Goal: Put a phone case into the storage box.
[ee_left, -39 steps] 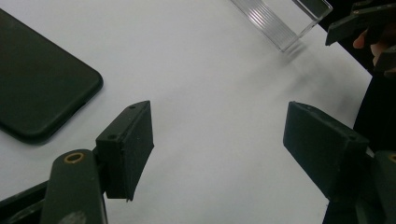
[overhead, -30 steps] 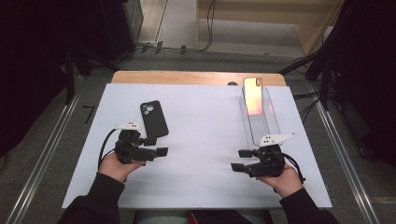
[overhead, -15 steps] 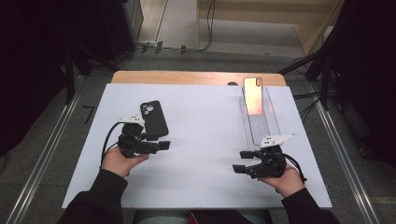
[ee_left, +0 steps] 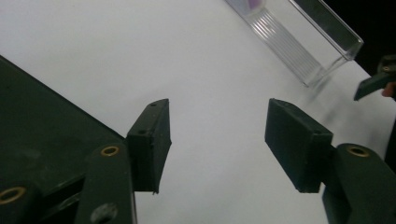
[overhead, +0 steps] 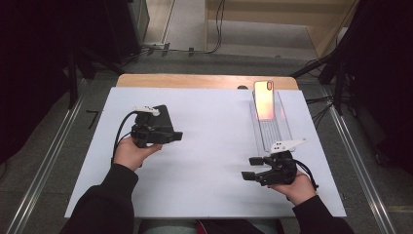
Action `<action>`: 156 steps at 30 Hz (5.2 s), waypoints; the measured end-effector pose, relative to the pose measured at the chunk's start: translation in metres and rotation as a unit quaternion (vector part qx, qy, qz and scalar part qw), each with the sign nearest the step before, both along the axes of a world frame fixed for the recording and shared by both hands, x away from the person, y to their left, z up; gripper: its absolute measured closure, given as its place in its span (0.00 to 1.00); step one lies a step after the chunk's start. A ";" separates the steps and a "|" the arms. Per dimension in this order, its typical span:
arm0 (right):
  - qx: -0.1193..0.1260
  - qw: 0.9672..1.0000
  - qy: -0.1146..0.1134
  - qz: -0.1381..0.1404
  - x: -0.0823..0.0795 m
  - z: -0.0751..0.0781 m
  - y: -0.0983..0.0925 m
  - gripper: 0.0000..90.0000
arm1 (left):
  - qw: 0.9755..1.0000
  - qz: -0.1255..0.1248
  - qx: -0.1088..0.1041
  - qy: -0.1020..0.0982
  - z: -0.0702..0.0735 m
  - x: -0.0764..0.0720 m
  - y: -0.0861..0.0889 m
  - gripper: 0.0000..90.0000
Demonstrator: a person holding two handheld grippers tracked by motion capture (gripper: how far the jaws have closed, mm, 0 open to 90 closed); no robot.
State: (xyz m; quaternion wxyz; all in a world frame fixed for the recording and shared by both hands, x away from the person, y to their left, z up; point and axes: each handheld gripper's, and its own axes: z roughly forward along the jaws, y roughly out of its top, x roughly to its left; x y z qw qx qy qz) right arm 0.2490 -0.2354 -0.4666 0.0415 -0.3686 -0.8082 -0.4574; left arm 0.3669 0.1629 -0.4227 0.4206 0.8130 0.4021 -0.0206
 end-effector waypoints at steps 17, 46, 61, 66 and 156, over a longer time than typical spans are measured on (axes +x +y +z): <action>0.002 1.000 -0.004 0.003 -0.001 0.000 0.002 0.29 | 0.999 0.038 0.034 0.011 -0.024 0.040 -0.009 1.00; -0.001 1.000 0.001 0.000 -0.004 -0.004 0.003 0.29 | 0.993 0.051 0.096 0.038 -0.070 0.058 -0.012 1.00; -0.005 1.000 -0.003 0.019 0.002 -0.002 0.013 0.29 | 0.991 0.070 0.099 0.061 -0.066 0.042 0.027 1.00; -0.003 1.000 -0.004 0.019 0.005 -0.002 0.012 0.29 | 0.990 0.079 0.099 0.067 -0.065 0.039 0.041 0.99; -0.027 1.000 0.006 0.002 0.000 -0.008 -0.018 0.29 | 1.000 0.011 -0.015 0.011 -0.018 -0.035 0.069 0.30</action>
